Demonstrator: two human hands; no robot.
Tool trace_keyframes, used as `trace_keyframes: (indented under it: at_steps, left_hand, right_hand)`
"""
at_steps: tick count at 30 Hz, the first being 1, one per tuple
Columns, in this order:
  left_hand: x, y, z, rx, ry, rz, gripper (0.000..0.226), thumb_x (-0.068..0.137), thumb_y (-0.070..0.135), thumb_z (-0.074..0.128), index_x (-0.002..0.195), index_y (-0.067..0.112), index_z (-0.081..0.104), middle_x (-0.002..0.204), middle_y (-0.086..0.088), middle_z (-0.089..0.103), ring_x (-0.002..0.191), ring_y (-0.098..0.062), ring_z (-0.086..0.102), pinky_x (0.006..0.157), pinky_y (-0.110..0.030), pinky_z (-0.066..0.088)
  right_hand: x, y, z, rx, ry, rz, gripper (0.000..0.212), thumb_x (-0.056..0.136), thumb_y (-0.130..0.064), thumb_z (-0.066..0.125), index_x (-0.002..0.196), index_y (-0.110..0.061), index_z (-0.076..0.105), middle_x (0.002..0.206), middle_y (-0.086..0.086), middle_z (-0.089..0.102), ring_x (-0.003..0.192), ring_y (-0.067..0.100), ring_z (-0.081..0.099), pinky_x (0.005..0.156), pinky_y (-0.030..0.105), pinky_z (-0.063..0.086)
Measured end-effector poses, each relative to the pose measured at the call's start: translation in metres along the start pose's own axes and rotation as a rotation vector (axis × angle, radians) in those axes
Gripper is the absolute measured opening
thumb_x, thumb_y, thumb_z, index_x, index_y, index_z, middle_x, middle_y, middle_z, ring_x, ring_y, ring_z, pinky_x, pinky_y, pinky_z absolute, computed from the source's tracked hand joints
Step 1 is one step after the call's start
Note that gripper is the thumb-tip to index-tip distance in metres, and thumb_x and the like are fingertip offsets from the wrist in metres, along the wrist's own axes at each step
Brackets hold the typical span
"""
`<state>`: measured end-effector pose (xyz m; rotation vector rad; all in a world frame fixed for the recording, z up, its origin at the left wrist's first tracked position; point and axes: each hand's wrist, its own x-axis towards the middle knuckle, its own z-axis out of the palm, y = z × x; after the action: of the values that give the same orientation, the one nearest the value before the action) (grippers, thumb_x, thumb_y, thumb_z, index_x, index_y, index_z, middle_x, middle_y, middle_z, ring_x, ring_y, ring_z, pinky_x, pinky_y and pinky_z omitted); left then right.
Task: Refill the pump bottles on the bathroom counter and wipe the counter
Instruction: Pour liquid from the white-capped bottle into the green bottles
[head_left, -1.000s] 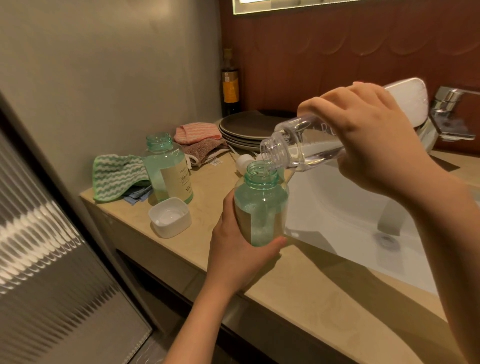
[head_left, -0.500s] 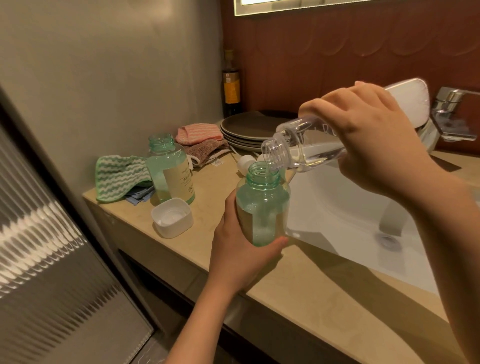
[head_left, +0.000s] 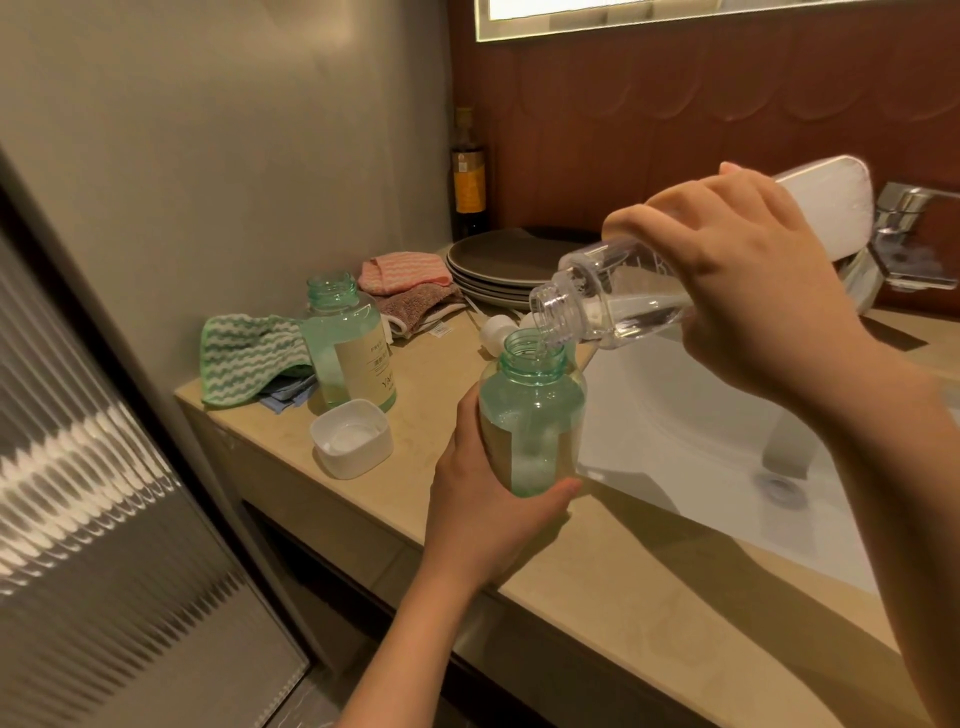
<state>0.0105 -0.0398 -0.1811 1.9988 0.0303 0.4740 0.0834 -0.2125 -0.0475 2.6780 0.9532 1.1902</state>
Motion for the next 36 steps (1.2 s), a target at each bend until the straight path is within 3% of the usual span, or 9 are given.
trace_keyframes:
  at_steps: [13, 22, 36]
  left_hand:
    - [-0.0001, 0.0002, 0.0000, 0.016, -0.001, 0.004, 0.095, 0.049, 0.057, 0.076, 0.128, 0.052, 0.025, 0.124, 0.023, 0.049, 0.114, -0.004, 0.049, 0.098, -0.034, 0.047]
    - [0.0000, -0.0020, -0.0008, 0.031, 0.005, 0.008, 0.094, 0.057, 0.040, 0.086, 0.130, 0.046, 0.028, 0.124, 0.019, 0.051, 0.114, -0.006, 0.050, 0.098, -0.035, 0.047]
    - [0.0008, -0.0022, 0.0012, 0.024, 0.013, 0.008, 0.096, 0.050, 0.054, 0.077, 0.131, 0.043, 0.028, 0.124, 0.019, 0.052, 0.114, -0.007, 0.051, 0.097, -0.038, 0.048]
  right_hand:
    - [0.0000, -0.0002, 0.0003, -0.002, 0.018, -0.006, 0.064, 0.068, 0.016, 0.052, 0.124, -0.015, 0.049, 0.113, 0.016, 0.056, 0.108, 0.038, 0.047, 0.108, 0.048, 0.026]
    - [0.0006, -0.0016, -0.0005, -0.022, 0.037, 0.000, 0.062, 0.069, 0.017, 0.053, 0.123, -0.014, 0.051, 0.112, 0.017, 0.056, 0.108, 0.038, 0.046, 0.108, 0.048, 0.026]
    - [0.0012, -0.0018, 0.0006, -0.027, 0.055, 0.005, 0.060, 0.072, 0.016, 0.049, 0.123, -0.014, 0.051, 0.115, 0.017, 0.055, 0.112, 0.038, 0.044, 0.109, 0.046, 0.023]
